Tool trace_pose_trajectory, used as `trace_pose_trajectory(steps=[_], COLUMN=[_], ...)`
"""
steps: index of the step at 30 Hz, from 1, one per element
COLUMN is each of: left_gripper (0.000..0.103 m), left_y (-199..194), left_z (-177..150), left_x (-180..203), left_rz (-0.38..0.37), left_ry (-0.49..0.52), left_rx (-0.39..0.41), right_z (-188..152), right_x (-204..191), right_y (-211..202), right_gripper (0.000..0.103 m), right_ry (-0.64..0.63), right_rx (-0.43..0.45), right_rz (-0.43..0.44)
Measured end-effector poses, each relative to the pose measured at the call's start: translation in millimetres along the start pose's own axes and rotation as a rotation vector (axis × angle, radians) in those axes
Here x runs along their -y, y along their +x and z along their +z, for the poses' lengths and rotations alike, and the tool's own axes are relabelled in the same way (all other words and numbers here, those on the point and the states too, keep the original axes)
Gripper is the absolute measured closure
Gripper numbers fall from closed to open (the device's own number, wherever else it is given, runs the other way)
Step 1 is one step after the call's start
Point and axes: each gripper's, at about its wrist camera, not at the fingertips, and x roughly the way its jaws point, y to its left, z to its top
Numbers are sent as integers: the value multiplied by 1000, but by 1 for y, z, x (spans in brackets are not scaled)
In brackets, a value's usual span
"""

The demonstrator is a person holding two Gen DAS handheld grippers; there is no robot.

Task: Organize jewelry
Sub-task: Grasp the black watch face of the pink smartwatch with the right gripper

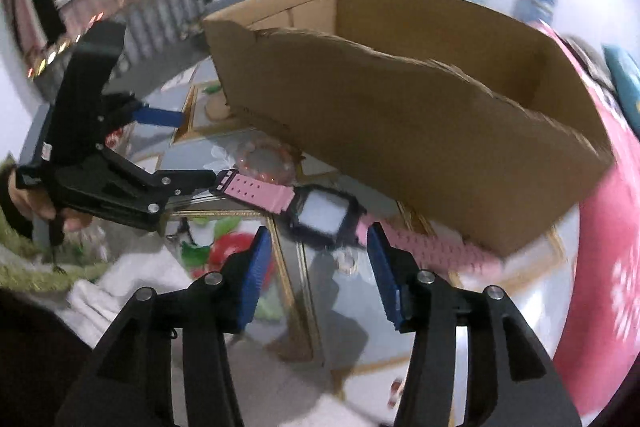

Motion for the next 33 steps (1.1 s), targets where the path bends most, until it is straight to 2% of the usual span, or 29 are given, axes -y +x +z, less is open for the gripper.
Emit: trace_pose_trajectory(steps=[7,11,16,19,21,23,28,29,32,33], left_gripper=[8,8,8,8,8,8,8,8,8,8], left_y=[6,6,6,4,3,2,-10,-13,-22,-27], left_z=[0,-3,-7,-10,-12,-12,-17,-19,-21,-22], left_x=[-11,-12,-14,-10,-7,-6,1,4,11,15], left_rz=[-54,-63,-58,-53,-55,-54,-29,-31,-78,-105], left_ry=[-48,-51,-50,-46,-43,-42,-11,6,40,50], left_rx=[-17,-9,11,19,23,29,84,96,130,149], right_z=[4,6,7,9,11,12,10,10,11,11], right_x=[-9,-4,-2,-4,-7,-11,-16,-18,-18,-18], right_y=[17,30,29,24,21,20,18,15,11,11], right_gripper=[51,51,51,58,70,74,74,72,48,45], right_ry=[-184,-208,-199,-198,-208,-211,-252,-273,-312,-320], right_rx=[-69,-121,-131,-119,-122,-129,-139,-128,-107,-105], right_rz=[-19,-5,11,14,27,25,-19,-33,-47,-46])
